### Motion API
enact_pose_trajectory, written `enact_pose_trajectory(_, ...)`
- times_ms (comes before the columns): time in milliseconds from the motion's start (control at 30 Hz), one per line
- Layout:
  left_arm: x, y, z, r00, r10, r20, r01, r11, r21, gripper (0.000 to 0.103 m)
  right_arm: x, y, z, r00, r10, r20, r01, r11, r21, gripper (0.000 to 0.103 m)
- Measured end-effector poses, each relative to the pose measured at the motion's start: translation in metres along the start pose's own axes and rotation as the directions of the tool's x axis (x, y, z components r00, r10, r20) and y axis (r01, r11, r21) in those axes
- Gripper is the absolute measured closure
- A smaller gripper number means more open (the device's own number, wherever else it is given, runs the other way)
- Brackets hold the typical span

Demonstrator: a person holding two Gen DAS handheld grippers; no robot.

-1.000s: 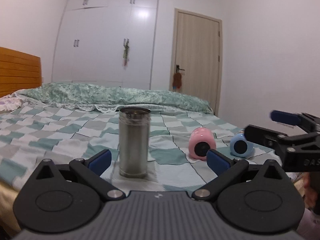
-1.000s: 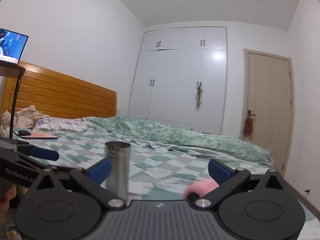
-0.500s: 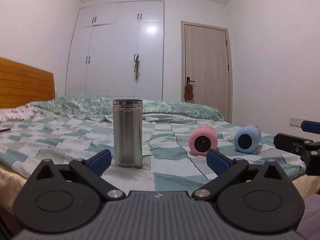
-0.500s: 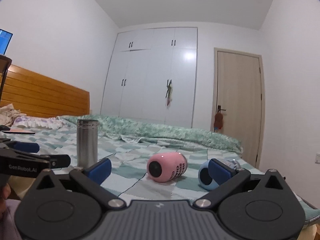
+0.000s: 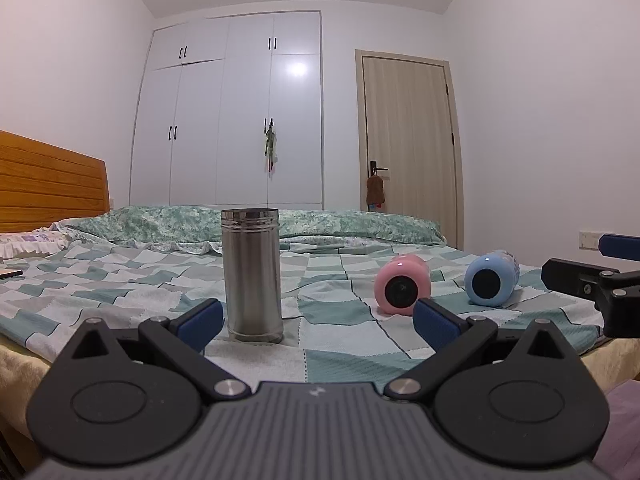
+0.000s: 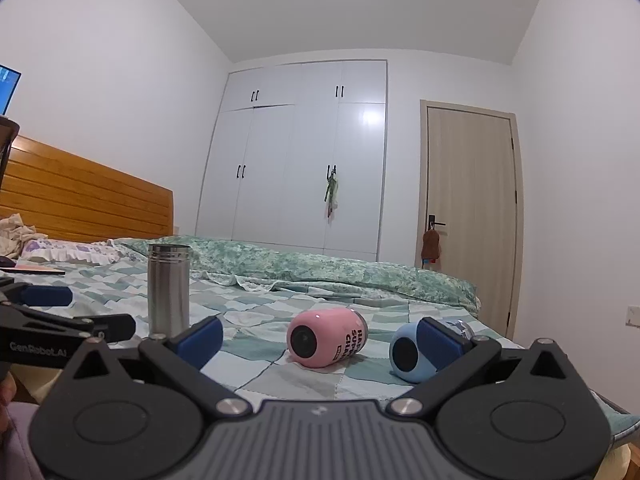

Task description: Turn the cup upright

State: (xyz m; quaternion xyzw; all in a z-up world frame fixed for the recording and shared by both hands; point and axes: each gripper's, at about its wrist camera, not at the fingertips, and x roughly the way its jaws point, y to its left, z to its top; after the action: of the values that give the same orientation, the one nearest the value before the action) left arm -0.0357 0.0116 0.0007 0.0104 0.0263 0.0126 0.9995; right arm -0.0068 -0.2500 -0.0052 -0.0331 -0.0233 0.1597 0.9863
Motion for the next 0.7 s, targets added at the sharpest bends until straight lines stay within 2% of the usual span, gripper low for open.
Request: enact_pose_trajectory(700, 0.0004, -0.0005, 0.0014, 1.000, -0.001, 0.002, 0.001, 1.000, -0.009, 0.000, 0.0006, 0.0018, -0.0007, 1.000, 0.000, -0.007, 0.000, 1.000, -0.010, 0.000)
